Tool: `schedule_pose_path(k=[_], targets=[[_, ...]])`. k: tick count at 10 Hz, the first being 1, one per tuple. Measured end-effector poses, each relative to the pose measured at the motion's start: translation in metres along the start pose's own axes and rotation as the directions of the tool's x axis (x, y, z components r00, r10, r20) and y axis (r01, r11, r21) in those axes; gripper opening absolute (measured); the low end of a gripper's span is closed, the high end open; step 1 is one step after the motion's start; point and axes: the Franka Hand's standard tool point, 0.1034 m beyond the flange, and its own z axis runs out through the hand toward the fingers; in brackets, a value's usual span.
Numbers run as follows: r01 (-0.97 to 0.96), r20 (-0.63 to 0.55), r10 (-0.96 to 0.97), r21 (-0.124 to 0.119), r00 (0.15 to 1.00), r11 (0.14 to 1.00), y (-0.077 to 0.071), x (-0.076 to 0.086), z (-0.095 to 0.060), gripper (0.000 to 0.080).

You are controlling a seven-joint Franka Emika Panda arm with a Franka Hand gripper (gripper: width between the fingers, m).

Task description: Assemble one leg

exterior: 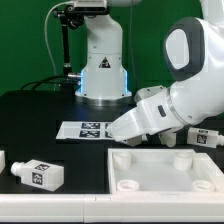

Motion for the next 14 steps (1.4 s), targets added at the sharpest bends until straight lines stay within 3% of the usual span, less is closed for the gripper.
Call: schedule_pose_path(k=[1,2,3,4,5,6,7,10,11,13,14], targets=[[0.000,-0.003,0.000,0.000,1.000,1.000,0.001,-0.001,-0.003,0.0285],[-0.002,0.024,0.001,0.035,1.000,0.999,0.008,-0.016,-0.021,0.0285],[-0.048,0.003,0.047,0.073,0.999,0.996,0.021,-0.027,-0.051,0.0285],[-0.084,-0.050,0.091,0.113,0.995,0.990,0.031,-0.032,-0.071,0.0285],[-0.118,-0.089,0.131,0.143,0.987,0.983,0.039,-0.040,-0.086,0.0285],[-0.159,-0.119,0.183,0.189,0.976,0.969,0.047,-0.045,-0.097,0.0285],[-0.197,-0.124,0.229,0.231,0.965,0.953,0.056,-0.045,-0.098,0.0285],[-0.202,-0.331,0.267,0.216,0.905,0.955,0.063,-0.040,-0.104,0.0286],[-0.219,-0.369,0.296,0.238,0.881,0.946,0.061,-0.041,-0.107,0.0286],[-0.270,-0.409,0.448,0.424,0.795,0.865,0.066,-0.036,-0.160,0.0287],[-0.294,-0.447,0.514,0.474,0.732,0.830,0.074,-0.033,-0.179,0.0287]])
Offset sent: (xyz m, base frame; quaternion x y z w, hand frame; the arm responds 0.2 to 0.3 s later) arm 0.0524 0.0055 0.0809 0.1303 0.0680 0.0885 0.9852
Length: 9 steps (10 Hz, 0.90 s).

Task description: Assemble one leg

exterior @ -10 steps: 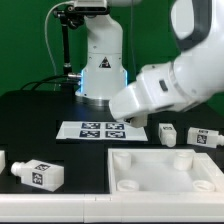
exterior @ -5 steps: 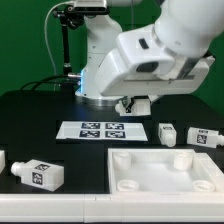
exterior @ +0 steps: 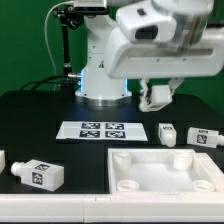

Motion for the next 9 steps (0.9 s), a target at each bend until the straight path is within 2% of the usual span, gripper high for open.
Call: schedule_pose_path(k=[1,2,3,5,7,8,9], targets=[[-0.035,-0.103,0.036,0.017,0.994,0.999,-0.002,0.010,-0.013,0.0287],[-0.058,-0.148,0.060,0.020,0.987,0.998,-0.003,0.013,-0.019,0.0287],[-0.057,-0.240,0.059,0.017,0.969,0.998,-0.001,0.020,-0.020,0.0287],[-0.059,-0.343,0.061,0.015,0.937,0.998,0.001,0.020,-0.018,0.0287],[-0.058,-0.522,0.049,-0.002,0.851,0.998,0.000,0.036,-0.018,0.0287],[-0.064,-0.601,0.048,-0.006,0.798,0.998,0.000,0.049,-0.023,0.0287],[-0.087,-0.662,0.071,0.009,0.746,0.996,-0.005,0.063,-0.031,0.0287]])
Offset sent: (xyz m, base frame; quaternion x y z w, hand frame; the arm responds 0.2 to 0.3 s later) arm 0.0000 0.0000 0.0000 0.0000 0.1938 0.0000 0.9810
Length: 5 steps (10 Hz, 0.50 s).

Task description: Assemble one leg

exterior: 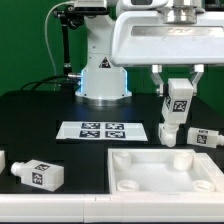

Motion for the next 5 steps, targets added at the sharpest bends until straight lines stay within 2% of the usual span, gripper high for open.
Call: schedule_pose_path(k=[1,3,5], targets=[[0.001,-0.103,-0.001,-0.002,0.995,1.000,-0.0072,0.0087,0.0050,0.0287],[0.012,-0.189,-0.013,-0.009,0.982,1.000,-0.0066,0.0049,0.0061,0.0287],[0.013,-0.183,-0.015,-0.010,0.983,1.000,-0.0068,0.0035,0.0079,0.0287]])
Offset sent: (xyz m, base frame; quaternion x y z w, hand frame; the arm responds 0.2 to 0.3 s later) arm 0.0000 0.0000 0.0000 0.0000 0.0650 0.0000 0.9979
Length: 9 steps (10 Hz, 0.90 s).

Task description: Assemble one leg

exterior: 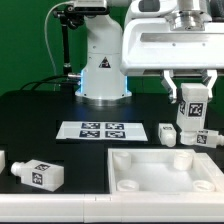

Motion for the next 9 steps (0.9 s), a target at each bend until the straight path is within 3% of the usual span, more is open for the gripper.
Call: schedule_pose_path(k=[2,4,6,9], targets=[[0.005,0.005,-0.005,-0.006,1.000,1.000,0.002,-0.006,0.009,0.0287],[0.006,-0.007,-0.006,-0.017,1.000,1.000,0.006,0.007,0.030,0.0287],[0.005,-0.004,-0.005,-0.017,1.000,1.000,-0.008,-0.004,0.053,0.0287],[0.003,0.008,-0.003,-0.010,1.000,1.000,-0.025,-0.011,0.063,0.0287]])
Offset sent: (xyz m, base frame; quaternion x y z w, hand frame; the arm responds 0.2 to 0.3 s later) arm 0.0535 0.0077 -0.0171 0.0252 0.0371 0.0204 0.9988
